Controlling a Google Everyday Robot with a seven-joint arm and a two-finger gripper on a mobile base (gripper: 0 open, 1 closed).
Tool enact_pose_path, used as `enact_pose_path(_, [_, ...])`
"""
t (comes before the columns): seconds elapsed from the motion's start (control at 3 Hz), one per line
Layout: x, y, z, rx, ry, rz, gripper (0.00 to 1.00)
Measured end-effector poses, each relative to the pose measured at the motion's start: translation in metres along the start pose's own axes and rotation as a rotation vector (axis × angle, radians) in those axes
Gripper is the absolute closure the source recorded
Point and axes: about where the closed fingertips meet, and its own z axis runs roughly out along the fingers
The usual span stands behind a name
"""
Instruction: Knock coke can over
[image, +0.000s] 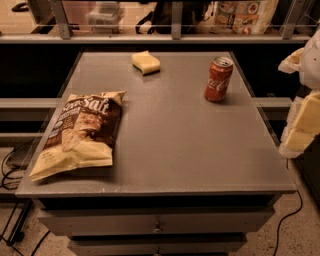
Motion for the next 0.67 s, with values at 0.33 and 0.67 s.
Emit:
enact_pose_path(0.33, [0.0,0.0,0.0,0.0,0.0,0.0,0.0])
enact_pose_path(0.67, [0.0058,-0.0047,-0.0027,0.035,-0.041,0.01,0.0])
